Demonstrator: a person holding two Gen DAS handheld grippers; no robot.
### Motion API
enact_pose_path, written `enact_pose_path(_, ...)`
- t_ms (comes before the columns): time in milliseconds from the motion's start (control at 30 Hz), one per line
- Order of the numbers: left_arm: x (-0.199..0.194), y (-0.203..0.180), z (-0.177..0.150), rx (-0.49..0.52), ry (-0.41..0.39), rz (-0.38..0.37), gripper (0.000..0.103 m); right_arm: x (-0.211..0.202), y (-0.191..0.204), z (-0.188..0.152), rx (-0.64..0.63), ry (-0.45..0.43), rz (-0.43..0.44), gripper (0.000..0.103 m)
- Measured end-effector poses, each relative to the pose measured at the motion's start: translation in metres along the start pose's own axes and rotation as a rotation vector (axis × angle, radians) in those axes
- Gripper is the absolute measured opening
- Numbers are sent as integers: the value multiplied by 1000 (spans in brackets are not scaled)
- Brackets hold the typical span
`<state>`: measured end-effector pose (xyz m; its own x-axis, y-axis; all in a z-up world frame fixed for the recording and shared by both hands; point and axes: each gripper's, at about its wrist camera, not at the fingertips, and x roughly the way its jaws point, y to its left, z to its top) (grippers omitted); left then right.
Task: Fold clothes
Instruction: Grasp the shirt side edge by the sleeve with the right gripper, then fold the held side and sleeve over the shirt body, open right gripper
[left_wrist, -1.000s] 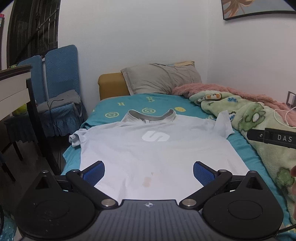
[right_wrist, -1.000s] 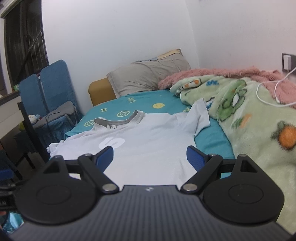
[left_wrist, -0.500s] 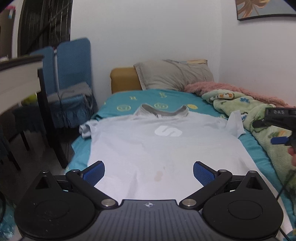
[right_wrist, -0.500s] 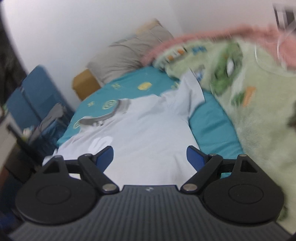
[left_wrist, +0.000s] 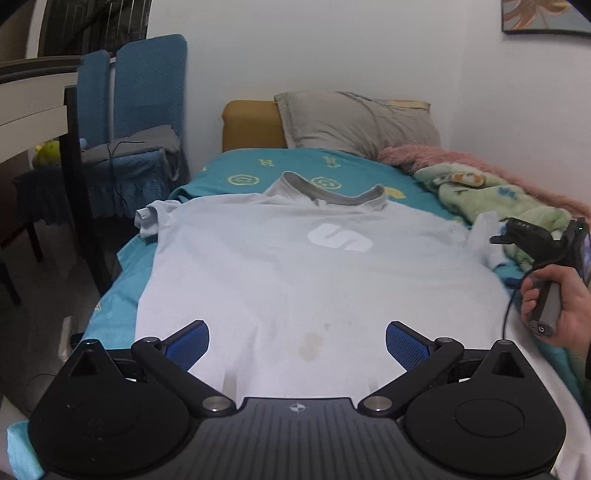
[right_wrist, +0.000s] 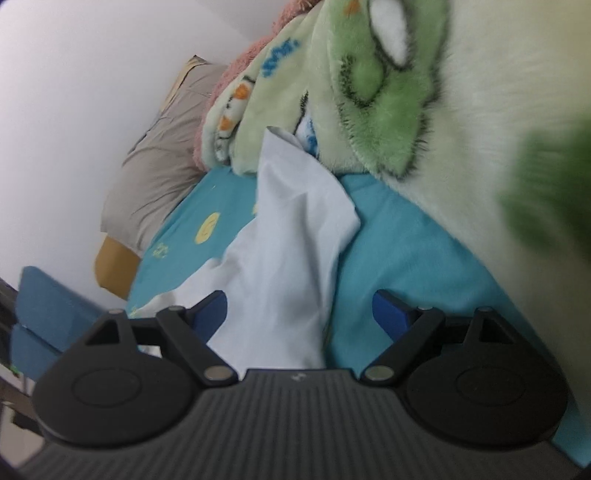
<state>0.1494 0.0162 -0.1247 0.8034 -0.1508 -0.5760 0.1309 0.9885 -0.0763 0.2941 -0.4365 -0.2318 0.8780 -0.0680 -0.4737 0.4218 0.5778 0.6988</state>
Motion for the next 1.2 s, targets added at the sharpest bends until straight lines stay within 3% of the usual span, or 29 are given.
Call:
enact_pose_path(133,14,0,-1,-37,47,-13,103,22,8,7,-58,-51,5,87)
enact_pose_path(300,12,-6,-3,-8,32,-12,103,37,11,19,-42,-76,-1,87)
enact_pose_path(467,19,1,-6,-73,71,2,103,50,11,24,-91,-38,75,88)
enact_pose_path(533,22,4,-7,-104,78,-4,103,55,16,27,-119,-22,52,80)
enact_pose_path(633,25,-2,-9,-49,63,27,103,63,26,30,-162,2,-17,62)
enact_pose_path(700,27,-8,-9,-24,66,29,103,66,42,32,-243,34,-132,12)
enact_pose_path(767,26,-13,-9,-2,58,23,103,58,55,35,-287,37,-162,10)
enact_pose_path(967,12,-18,-8,49,6,22,103,13,120,34,-444,-37,-121,7)
enact_pose_path(1200,1,-4,-1,46,-32,44,103,-17,217,-1,-694,-22,-71,6)
